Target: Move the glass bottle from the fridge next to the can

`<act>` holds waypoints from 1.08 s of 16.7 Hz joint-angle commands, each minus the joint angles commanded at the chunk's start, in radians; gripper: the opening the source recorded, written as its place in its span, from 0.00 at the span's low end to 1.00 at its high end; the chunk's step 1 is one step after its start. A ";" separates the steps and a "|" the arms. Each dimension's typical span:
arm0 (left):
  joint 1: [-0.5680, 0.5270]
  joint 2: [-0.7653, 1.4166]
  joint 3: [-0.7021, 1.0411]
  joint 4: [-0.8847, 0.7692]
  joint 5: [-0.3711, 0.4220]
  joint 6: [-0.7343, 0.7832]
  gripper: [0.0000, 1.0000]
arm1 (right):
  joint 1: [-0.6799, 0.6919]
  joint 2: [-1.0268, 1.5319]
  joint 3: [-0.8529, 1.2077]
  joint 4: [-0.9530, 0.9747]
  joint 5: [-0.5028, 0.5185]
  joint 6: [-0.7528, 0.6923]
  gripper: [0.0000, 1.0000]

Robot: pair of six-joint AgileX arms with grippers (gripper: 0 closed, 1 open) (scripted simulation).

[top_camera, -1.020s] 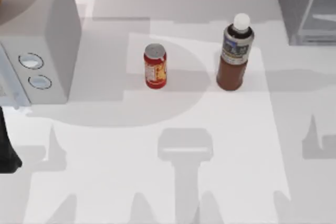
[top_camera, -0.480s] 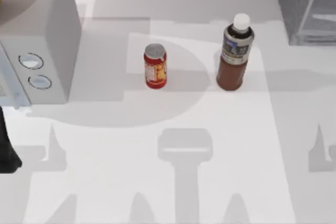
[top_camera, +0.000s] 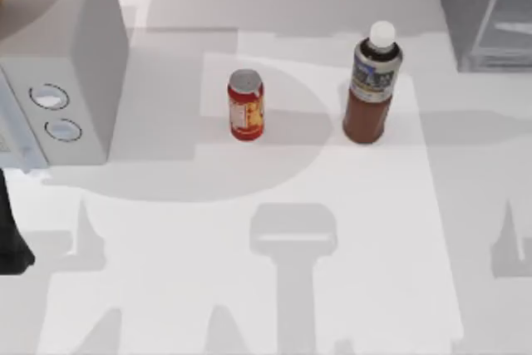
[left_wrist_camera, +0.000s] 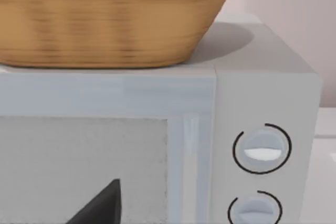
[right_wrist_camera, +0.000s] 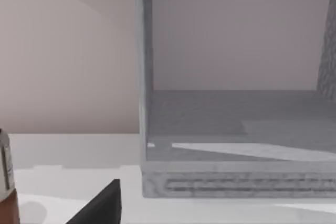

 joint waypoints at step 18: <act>0.000 0.000 0.000 0.000 0.000 0.000 1.00 | 0.000 -0.656 0.536 -1.242 -0.007 -0.009 1.00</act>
